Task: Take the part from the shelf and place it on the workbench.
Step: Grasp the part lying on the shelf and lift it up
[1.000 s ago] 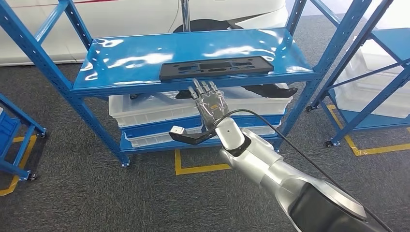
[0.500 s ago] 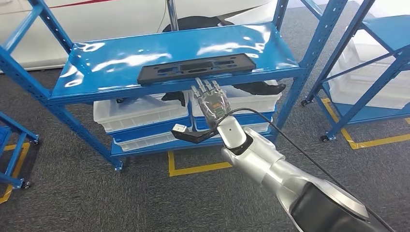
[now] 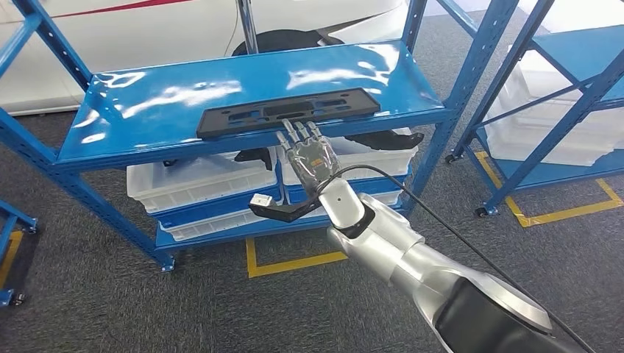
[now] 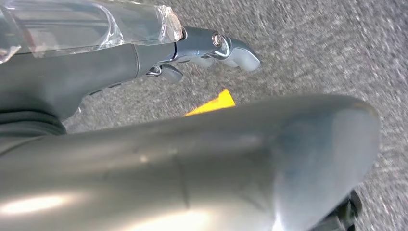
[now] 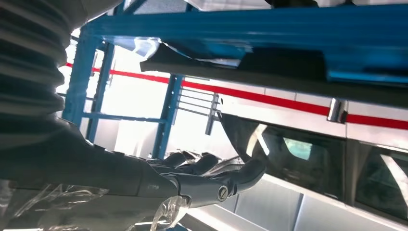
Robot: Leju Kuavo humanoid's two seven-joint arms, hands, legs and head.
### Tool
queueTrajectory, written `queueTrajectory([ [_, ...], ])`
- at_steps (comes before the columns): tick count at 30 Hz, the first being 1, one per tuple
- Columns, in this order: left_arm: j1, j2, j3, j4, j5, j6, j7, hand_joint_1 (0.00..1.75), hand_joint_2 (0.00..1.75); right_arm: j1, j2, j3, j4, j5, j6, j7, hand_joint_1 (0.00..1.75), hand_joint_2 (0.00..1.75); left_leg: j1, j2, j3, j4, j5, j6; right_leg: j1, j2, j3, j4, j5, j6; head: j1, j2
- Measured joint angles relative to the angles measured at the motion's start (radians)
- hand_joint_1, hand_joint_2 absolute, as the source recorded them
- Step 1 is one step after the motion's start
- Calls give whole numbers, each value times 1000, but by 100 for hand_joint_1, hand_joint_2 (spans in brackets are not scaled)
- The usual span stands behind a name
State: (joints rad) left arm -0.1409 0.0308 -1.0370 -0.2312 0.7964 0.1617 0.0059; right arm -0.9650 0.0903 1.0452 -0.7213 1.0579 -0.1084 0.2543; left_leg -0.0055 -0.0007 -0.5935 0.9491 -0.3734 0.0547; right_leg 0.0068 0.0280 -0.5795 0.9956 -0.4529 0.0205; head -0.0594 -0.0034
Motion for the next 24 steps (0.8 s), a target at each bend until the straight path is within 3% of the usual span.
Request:
queueTrajectory([
  [1,-1,0,0,0,0,1,0,0,0,0,3,2,-1,0,0,-3,0,175,4,1,6,-4,0,4,0,-5,-17,41,-21,5,1,0],
  [3,-2,0,-1,0,1,2,0,0,0,3,6,8,-2,0,2,-10,0,175,5,1,12,-4,-5,9,-6,-11,-85,173,-77,13,2,0],
  [5,-3,-1,-2,0,1,2,0,0,0,12,9,15,-2,0,3,-17,0,175,6,0,17,-4,-11,9,-11,-13,-147,270,-98,19,2,0],
  [6,-2,-1,-2,0,1,2,0,0,0,15,11,18,-2,-1,3,-23,0,175,7,-1,21,-3,-14,7,-13,-14,-151,263,-80,20,2,0],
  [7,-1,-1,-2,0,2,2,0,0,0,17,13,19,-3,-1,3,-29,0,175,8,-1,26,-3,-19,4,-15,-16,-136,218,-46,21,2,0],
  [9,0,-1,-2,0,2,2,0,0,0,17,18,22,-4,-3,3,-40,0,175,8,-1,37,-1,-30,-6,-17,-24,-71,73,30,21,2,0],
  [10,-1,-1,-3,0,2,2,0,0,0,16,23,24,-5,-3,3,-44,0,175,7,-1,40,1,-36,-12,-16,-27,-47,19,50,18,2,0],
  [11,-3,-1,-4,0,2,2,0,0,0,16,26,27,-5,-3,4,-47,0,175,5,-1,41,2,-40,-17,-15,-28,-33,-11,57,14,2,0],
  [15,-4,-1,-10,0,1,0,0,0,0,15,36,42,-7,-12,13,-67,0,175,7,1,32,23,-59,-34,-14,-24,-28,-21,51,-9,1,0],
  [17,-4,-1,-10,0,1,-1,0,0,0,15,45,47,-7,-16,16,-75,0,175,10,1,-14,118,-103,-42,-14,-22,-24,-22,48,-18,0,0],
  [19,-4,-2,-10,0,1,-1,-1,0,0,17,53,53,-7,-20,18,-81,0,175,11,1,-93,263,-151,-47,-10,-22,-20,-21,43,-24,-1,0],
  [20,-2,-2,-10,0,1,-1,-1,0,0,20,56,57,-7,-21,20,-82,0,175,11,0,-125,310,-156,-47,-6,-21,-16,-21,39,-25,-1,0],
  [21,-1,-2,-10,0,1,-1,-1,0,0,23,58,61,-7,-21,21,-84,0,175,10,0,-140,319,-142,-45,-4,-19,-11,-21,36,-26,-1,0],
  [22,0,-2,-11,0,1,-2,-1,0,0,25,60,64,-7,-21,21,-85,0,175,8,0,-135,286,-110,-40,-2,-17,-5,-21,31,-26,-2,0],
  [24,1,-1,-11,0,1,-2,-1,0,0,26,64,67,-8,-22,21,-86,0,175,4,-2,-83,146,-27,-32,0,-15,10,-22,22,-24,-2,0],
])
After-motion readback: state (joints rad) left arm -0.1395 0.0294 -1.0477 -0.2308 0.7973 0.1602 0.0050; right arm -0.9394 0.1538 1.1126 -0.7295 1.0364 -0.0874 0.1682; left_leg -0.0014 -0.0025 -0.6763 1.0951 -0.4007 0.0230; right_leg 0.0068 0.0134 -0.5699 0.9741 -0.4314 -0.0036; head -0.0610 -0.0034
